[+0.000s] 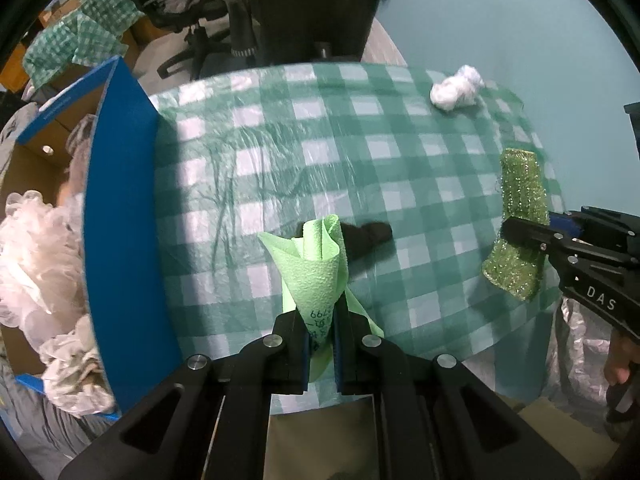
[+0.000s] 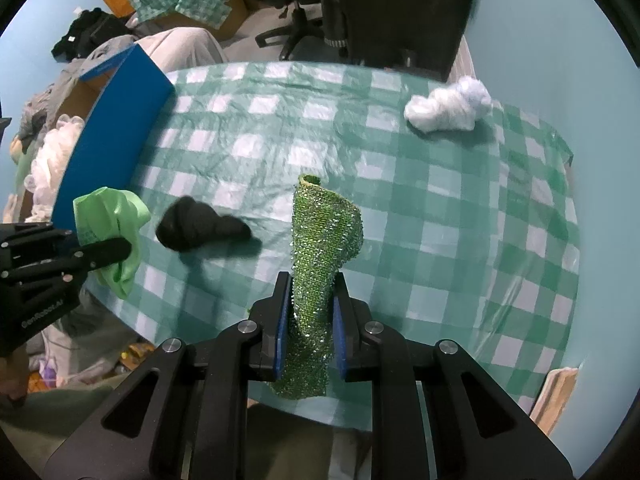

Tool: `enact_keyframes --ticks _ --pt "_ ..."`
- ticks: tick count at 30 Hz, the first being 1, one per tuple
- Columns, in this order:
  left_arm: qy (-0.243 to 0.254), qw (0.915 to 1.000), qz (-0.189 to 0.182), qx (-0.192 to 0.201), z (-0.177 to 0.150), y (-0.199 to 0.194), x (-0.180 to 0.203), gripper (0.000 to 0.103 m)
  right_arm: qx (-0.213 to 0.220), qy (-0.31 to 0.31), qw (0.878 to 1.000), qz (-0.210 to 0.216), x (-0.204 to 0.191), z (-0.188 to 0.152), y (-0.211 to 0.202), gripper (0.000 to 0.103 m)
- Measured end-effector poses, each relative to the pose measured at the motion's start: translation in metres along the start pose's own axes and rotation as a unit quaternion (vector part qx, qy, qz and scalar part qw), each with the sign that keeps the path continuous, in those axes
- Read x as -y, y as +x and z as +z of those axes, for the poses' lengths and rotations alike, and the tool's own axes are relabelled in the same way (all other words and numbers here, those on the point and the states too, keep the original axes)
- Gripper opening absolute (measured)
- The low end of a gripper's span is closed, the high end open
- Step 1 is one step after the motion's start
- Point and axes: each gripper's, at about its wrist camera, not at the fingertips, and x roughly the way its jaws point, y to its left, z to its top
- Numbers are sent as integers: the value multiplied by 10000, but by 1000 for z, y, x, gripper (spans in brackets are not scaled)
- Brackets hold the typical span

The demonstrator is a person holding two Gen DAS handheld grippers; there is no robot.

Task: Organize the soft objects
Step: 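Carry the lime-green cloth and green scrubber toward the cardboard box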

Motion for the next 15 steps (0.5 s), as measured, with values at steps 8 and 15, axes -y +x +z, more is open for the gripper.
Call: enact_keyframes --ticks 8,15 --pt "6 9998 17 209 11 -15 -9 9 132 -84 9999 5 -13 14 -20 17" --pt "1 9992 69 381 16 -35 -21 9 256 -190 9995 34 -29 28 -33 17"
